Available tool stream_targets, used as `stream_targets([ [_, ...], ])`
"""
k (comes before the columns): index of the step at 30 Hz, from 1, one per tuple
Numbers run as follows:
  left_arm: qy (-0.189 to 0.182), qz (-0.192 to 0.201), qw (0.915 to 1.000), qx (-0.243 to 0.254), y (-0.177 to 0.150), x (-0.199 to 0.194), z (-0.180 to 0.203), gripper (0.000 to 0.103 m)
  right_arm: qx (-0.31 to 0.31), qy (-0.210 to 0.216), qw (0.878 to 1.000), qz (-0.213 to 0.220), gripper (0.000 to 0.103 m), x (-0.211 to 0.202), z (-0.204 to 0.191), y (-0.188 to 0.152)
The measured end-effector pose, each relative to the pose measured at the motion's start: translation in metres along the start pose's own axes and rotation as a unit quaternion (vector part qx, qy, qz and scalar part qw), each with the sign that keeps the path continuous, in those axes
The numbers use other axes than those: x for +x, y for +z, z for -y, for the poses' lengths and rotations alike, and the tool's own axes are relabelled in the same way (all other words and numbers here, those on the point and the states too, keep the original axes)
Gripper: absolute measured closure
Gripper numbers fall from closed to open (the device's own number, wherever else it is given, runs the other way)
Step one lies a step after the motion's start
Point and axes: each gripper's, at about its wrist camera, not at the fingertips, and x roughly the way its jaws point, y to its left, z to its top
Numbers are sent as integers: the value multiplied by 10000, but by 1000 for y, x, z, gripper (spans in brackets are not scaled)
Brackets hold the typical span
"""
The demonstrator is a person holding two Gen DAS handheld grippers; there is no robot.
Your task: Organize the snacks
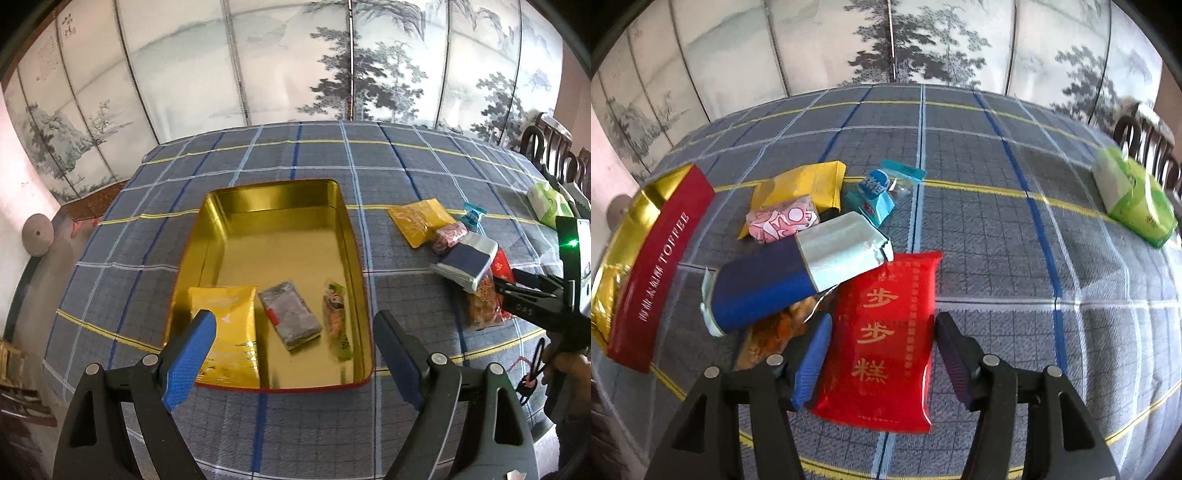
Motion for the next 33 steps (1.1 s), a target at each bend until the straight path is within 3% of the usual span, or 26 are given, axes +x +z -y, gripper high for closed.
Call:
stream_targets([
  [5, -119, -49, 9998, 150, 0, 3, 18, 19, -248, -110, 9996, 112, 44, 0, -4, -2],
  [12, -453, -173, 9981, 389, -1, 11, 50, 19, -255, -28, 9995, 185, 54, -5, 10, -7],
  [26, -1468, -483, 9849, 784, -9, 34, 131, 19, 284, -550, 9973, 391, 55, -5, 101, -3],
  [33, -1760, -667, 9791, 769, -4, 52, 161, 21, 315, -552, 9964, 559, 54, -3, 114, -5],
])
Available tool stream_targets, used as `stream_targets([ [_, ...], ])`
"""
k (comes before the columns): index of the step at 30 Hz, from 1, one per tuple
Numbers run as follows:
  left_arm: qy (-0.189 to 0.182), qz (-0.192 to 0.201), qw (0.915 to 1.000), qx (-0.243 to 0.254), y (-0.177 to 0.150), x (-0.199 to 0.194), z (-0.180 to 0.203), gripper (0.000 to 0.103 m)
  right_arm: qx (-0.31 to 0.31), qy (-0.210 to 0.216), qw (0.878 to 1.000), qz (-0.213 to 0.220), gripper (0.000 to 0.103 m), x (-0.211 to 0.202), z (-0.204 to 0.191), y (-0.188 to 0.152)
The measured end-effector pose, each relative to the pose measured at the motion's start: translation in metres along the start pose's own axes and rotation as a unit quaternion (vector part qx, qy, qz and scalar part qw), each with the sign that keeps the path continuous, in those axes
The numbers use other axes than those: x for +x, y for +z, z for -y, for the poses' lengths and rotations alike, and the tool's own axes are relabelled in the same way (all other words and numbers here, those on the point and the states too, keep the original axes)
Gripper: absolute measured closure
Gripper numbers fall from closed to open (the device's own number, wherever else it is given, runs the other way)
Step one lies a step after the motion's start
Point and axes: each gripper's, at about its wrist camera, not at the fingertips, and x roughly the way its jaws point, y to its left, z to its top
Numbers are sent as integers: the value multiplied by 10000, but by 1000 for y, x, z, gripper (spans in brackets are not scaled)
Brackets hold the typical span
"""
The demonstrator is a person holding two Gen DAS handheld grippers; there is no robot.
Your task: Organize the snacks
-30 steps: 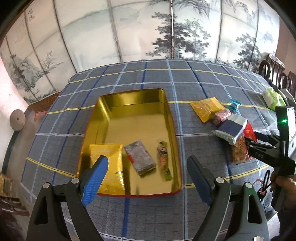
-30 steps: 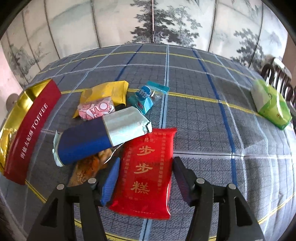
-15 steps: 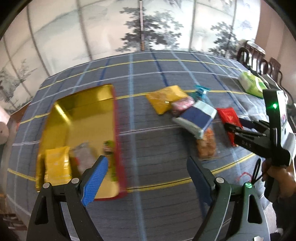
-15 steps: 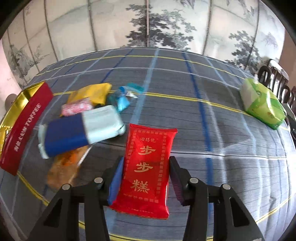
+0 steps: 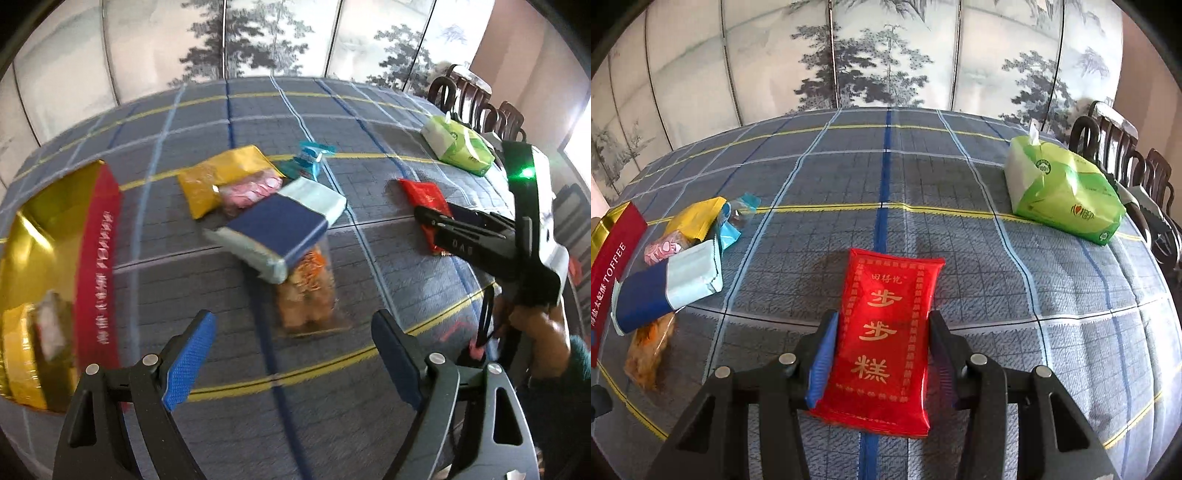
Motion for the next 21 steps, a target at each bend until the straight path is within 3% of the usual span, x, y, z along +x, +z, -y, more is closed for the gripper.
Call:
stream_targets([
  [4, 42, -98, 9999, 17, 6, 16, 9, 28, 25, 25, 10000, 23, 53, 0, 1, -3],
  [9, 182, -262, 9995, -63, 9, 33, 11, 47, 49, 71, 10000, 25, 52, -1, 2, -3],
  [19, 340, -271, 9990, -113, 19, 46, 14, 49, 65, 97, 9999, 27, 52, -1, 3, -3],
  [21, 439, -223, 9988, -60, 20, 47, 15, 55, 67, 100, 9999, 27, 52, -1, 3, -3],
])
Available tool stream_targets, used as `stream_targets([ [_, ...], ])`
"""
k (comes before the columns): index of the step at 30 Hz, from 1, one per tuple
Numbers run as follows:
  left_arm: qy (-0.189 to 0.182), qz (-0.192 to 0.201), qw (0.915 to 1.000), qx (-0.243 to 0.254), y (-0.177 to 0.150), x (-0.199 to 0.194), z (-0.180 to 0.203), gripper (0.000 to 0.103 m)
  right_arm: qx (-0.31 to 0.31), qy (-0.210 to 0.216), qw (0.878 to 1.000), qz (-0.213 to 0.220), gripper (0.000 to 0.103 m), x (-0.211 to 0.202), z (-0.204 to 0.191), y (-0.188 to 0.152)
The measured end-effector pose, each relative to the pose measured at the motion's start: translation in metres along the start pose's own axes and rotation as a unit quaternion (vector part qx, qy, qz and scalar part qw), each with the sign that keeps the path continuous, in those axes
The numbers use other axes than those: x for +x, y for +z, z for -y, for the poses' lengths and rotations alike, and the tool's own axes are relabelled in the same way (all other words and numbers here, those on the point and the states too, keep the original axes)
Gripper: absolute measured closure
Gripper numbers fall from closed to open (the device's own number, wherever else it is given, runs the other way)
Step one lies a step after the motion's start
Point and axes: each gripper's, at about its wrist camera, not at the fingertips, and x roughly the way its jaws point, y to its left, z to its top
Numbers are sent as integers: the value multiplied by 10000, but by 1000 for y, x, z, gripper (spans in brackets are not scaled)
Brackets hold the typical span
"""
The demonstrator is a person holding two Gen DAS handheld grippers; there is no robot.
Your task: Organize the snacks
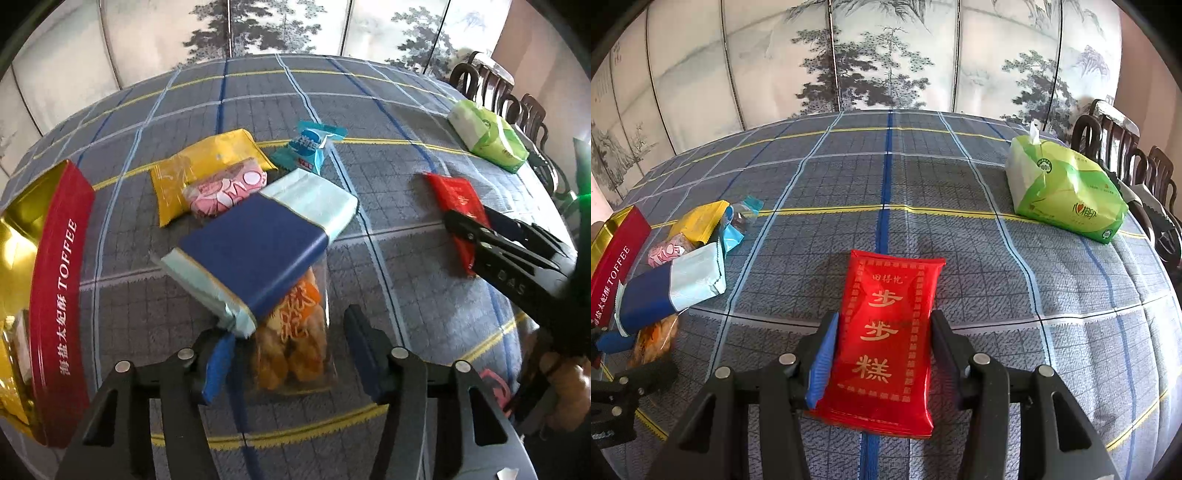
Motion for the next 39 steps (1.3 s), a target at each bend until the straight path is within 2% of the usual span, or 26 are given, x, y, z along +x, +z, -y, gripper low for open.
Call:
stream_targets([
  [2, 108, 0, 9999, 61, 1, 0, 1, 63, -3, -4, 10000, -1, 52, 0, -1, 0],
  [5, 5, -32, 10000, 73, 0, -2, -2, 70, -9, -7, 10000, -3, 52, 0, 0, 0],
  [8, -200, -114, 9997, -7, -3, -5, -8, 70, -8, -8, 10000, -2, 52, 0, 0, 0],
  [14, -306, -263, 9992, 32, -15, -13, -13, 70, -30, -28, 10000, -7, 52, 0, -1, 1],
  [27, -310, -392, 9985, 227, -41, -36, -19, 70, -81, -71, 9999, -13, 51, 0, -2, 1],
  [39, -167, -113, 9998, 87, -50, -64, -43, 70, -86, -73, 9999, -13, 51, 1, -3, 1],
])
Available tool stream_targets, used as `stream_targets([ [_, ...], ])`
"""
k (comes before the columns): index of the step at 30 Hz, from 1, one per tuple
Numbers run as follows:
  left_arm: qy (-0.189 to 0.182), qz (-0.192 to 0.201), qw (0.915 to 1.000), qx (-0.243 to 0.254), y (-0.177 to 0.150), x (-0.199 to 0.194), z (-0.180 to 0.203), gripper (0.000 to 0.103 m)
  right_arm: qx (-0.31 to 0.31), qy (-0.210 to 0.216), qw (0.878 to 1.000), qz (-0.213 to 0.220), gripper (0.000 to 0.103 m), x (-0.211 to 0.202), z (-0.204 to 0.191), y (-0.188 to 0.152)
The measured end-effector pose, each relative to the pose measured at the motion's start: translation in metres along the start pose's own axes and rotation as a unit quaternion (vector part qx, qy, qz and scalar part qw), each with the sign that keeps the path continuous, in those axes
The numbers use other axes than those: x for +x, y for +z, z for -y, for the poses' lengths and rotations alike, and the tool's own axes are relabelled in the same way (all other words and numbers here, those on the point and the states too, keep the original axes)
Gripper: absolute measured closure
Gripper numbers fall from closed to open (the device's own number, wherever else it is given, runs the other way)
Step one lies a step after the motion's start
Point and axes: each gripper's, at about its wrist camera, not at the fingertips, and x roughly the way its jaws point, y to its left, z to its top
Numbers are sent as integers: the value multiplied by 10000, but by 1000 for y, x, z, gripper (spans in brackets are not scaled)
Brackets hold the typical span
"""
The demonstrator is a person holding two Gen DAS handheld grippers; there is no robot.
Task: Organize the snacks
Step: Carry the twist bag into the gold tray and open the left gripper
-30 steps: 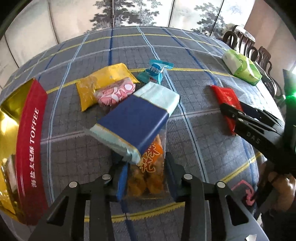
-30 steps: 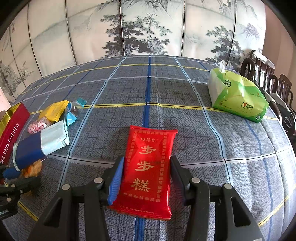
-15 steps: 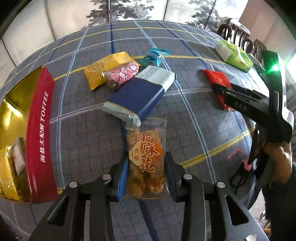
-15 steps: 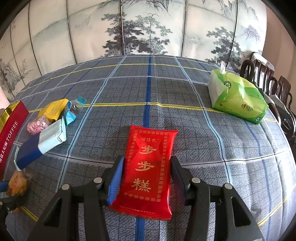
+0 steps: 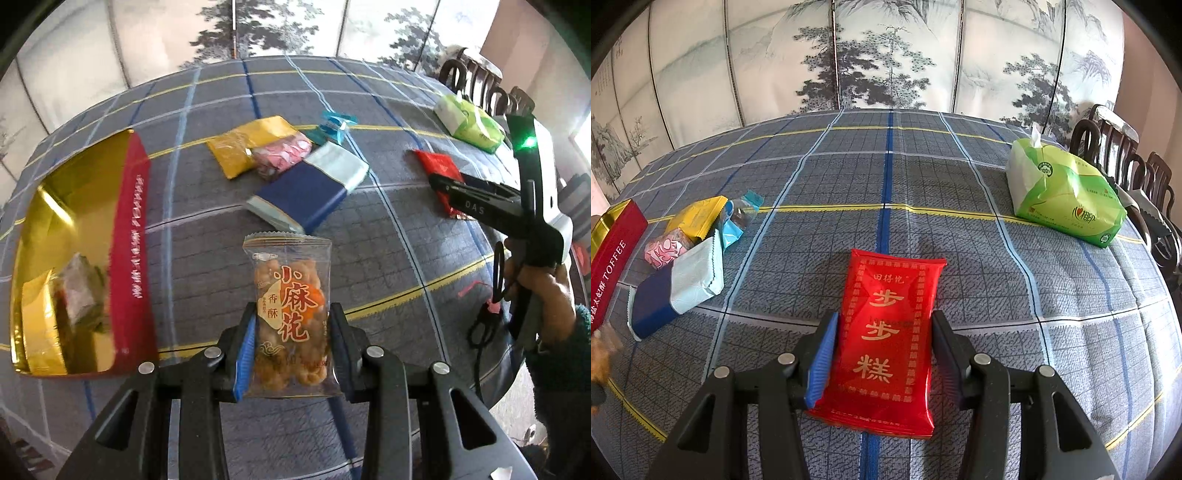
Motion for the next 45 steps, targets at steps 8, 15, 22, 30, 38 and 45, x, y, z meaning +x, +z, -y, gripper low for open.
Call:
stream_targets([
  [8, 81, 293, 9993, -225, -1, -24, -24, 70, -3, -2, 10000, -1, 51, 0, 0, 0],
  [15, 398, 594, 9961, -525, 8, -48, -63, 70, -5, -4, 10000, -1, 51, 0, 0, 0],
  [22, 911, 716, 9890, -920, 9, -60, -119, 70, -8, -6, 10000, -1, 51, 0, -1, 0],
  [30, 1319, 475, 9818, -1278, -5, -49, -175, 70, -9, -7, 10000, -1, 51, 0, -1, 0],
  [38, 1425, 323, 9805, -1317, -14, -35, -195, 70, -13, -10, 10000, -2, 51, 0, -1, 0],
  [45, 1466, 371, 9810, -1214, -14, -34, -200, 70, -17, -13, 10000, -2, 51, 0, -1, 0],
])
